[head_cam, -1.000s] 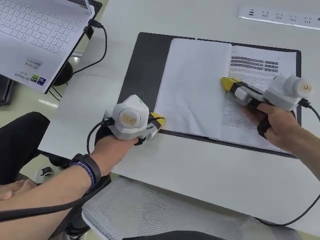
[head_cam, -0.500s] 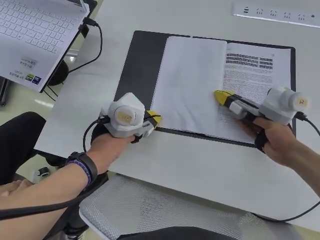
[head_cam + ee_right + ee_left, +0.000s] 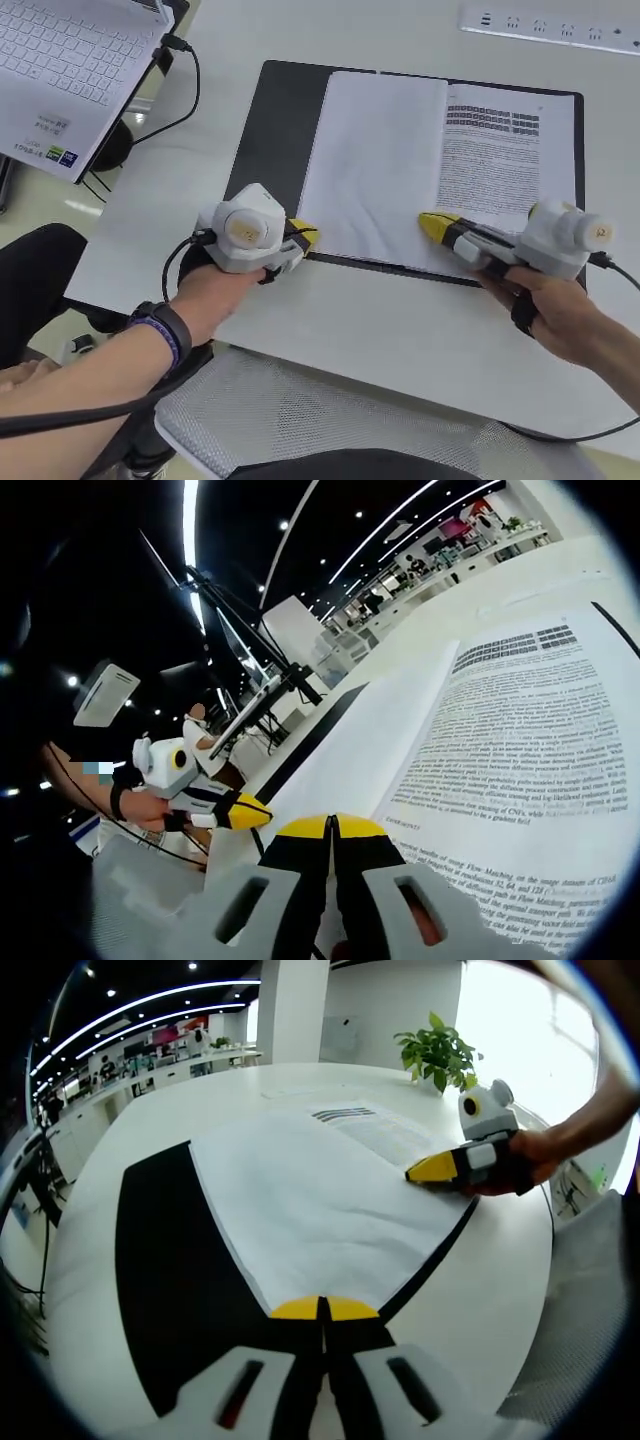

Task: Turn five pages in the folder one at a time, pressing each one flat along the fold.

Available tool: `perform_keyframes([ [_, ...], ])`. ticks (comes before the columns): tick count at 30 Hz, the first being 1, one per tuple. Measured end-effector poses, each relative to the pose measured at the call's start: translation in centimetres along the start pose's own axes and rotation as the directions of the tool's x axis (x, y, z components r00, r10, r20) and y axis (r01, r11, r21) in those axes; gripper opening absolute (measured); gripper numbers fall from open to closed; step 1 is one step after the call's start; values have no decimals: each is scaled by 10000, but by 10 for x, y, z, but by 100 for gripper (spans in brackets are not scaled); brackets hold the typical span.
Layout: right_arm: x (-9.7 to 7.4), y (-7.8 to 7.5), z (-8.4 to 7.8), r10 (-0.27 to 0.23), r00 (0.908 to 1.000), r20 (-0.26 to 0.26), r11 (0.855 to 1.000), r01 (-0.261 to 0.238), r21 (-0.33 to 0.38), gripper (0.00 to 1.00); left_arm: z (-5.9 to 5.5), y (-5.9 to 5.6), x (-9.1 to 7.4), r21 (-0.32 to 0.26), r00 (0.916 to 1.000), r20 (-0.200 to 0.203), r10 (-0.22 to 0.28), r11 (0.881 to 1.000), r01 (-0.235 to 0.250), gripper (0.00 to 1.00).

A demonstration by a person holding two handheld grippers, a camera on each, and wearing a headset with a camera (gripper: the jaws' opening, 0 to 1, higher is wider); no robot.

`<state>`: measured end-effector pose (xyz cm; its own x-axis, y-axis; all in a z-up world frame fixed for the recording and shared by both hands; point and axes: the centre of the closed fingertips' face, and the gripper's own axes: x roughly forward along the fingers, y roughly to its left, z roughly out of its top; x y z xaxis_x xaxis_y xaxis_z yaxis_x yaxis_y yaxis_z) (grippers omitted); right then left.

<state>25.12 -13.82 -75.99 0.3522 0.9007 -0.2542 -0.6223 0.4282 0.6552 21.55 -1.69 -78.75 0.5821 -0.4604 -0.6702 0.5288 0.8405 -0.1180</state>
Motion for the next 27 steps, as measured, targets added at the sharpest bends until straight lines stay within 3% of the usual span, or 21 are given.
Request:
perform_keyframes([
  [15,-13,18,-26,323,9984,-464,9995,-320,68,0,0,0,1,5,10000,23,2,10000,-2,0],
  [27,-18,27,-38,529,9961,-700,9985,-518,171,0,0,0,1,4,10000,34,6,10000,-6,0],
])
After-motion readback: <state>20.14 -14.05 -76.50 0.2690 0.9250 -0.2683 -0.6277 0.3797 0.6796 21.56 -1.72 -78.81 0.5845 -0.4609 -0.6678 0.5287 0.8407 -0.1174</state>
